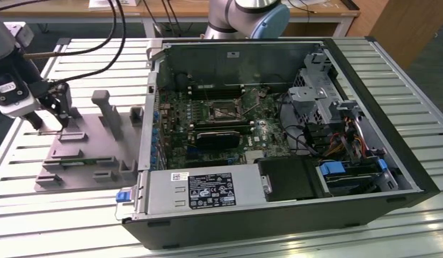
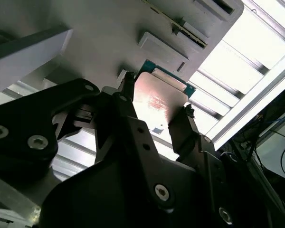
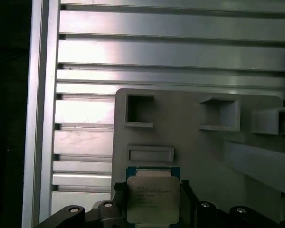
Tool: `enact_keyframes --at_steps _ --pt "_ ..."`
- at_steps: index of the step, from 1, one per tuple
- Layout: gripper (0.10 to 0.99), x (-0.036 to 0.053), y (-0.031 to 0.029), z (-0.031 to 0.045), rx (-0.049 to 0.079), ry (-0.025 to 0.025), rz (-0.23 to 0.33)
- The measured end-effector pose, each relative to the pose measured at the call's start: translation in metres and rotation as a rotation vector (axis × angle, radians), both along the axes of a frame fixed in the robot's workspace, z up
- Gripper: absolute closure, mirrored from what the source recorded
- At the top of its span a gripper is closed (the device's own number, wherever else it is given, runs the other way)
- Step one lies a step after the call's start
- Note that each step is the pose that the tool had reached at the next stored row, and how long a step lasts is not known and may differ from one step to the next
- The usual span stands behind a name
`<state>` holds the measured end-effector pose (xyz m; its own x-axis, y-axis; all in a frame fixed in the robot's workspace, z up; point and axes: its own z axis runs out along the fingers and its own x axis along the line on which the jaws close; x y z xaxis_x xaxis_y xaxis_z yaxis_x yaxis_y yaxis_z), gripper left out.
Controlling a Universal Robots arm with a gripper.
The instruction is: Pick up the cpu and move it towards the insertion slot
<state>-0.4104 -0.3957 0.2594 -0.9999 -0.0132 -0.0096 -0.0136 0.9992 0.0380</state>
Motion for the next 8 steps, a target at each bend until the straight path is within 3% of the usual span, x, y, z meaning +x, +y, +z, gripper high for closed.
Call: enact_keyframes --at_steps 8 --pt "0.549 0.0 0.0 0.0308 0.0 -0.0004 0.0"
